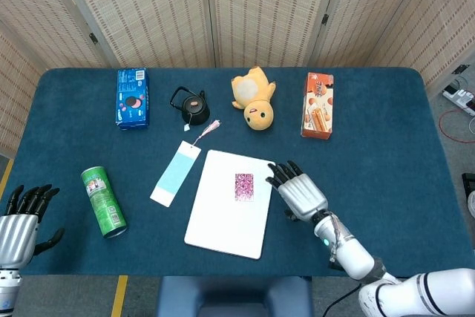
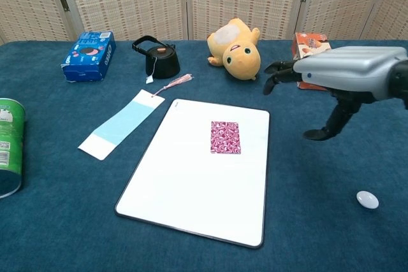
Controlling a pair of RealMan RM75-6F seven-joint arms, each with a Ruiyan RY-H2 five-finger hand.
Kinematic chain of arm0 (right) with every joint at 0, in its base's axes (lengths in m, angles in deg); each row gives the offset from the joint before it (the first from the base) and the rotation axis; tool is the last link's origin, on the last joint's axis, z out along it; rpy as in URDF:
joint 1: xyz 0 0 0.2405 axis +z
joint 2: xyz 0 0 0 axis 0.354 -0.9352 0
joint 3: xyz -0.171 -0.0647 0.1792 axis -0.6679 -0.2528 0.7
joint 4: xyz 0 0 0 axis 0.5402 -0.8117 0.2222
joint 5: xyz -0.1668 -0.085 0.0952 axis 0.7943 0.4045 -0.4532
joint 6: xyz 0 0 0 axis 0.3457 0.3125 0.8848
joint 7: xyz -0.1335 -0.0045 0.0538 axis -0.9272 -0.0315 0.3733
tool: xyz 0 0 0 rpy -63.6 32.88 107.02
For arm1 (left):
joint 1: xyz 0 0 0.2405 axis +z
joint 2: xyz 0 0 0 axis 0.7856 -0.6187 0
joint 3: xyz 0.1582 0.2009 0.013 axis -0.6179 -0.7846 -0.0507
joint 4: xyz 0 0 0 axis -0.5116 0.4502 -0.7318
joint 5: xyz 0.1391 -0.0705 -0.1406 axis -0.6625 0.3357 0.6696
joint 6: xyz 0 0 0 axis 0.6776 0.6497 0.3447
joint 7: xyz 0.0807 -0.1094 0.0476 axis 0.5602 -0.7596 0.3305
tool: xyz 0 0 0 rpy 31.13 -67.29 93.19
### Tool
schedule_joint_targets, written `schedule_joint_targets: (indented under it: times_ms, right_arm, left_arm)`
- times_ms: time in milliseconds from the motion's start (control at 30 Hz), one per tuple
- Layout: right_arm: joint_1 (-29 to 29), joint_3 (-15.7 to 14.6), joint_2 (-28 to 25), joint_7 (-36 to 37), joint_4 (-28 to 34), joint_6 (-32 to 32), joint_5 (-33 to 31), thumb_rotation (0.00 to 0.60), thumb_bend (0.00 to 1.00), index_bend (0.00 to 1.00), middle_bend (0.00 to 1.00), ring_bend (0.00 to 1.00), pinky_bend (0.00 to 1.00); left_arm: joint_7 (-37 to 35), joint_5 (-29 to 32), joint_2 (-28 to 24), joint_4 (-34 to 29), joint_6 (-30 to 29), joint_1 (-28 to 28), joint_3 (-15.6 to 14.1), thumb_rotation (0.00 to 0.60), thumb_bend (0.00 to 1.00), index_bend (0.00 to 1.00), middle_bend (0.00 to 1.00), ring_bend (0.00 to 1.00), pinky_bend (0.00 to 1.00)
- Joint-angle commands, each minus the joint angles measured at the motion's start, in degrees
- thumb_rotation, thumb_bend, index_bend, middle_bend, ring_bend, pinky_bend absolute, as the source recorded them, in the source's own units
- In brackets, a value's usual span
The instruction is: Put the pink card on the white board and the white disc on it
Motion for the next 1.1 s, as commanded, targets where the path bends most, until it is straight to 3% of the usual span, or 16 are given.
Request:
schedule_joint_targets:
  times_ms: [33,233,567,1100]
  right_arm:
    - [-6.41,-6.96,-5.87,12.99,-5.02,0.15,19.47,0.570,0.32,0.26,0.06,0.06,0.01]
    - [-9.62,-10.32,-7.33,19.83,-12.71,-0.81,32.57,0.572,0.32,0.34,0.11,0.08,0.01]
    - [-13.88,-11.82,-4.33,22.97,-24.30,-1.28,40.48,0.571,0.32,0.34,0.11,0.09,0.01]
    - [-20.20,-9.72,5.35,24.70,-36.92,-3.71,44.49,0.579,0.32,0.34,0.11,0.10,0.01]
  left_arm:
    - [1.59,-0.19,-0.54,-1.80,0.00,-0.08,-0.04,0.600,0.29,0.20,0.17,0.16,0.01]
    - [3.45,-0.21,-0.98,-3.88,0.04,-0.01,-0.19,0.600,0.29,0.20,0.17,0.16,0.01]
    - [4.49,-0.46,-1.23,-5.12,-0.11,0.07,-0.28,0.600,0.29,0.20,0.17,0.16,0.01]
    - [4.03,-0.68,-0.80,-4.83,0.07,0.13,-0.53,0.600,0.29,0.20,0.17,0.16,0.01]
